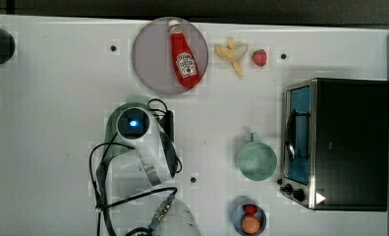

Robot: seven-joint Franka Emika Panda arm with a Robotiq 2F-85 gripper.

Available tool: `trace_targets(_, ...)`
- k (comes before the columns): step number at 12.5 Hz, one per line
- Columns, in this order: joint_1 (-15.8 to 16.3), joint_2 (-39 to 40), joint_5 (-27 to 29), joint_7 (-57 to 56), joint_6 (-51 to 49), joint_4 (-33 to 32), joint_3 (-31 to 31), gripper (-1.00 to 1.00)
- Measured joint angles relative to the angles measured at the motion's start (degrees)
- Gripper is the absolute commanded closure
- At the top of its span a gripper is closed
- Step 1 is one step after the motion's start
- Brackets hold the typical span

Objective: Drag strainer left to right.

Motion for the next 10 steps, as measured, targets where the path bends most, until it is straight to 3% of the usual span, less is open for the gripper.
trace_targets(10,-1.87,-1.99,-0.52,-9.12,-0.11,-0.11,-8.87,-1.00)
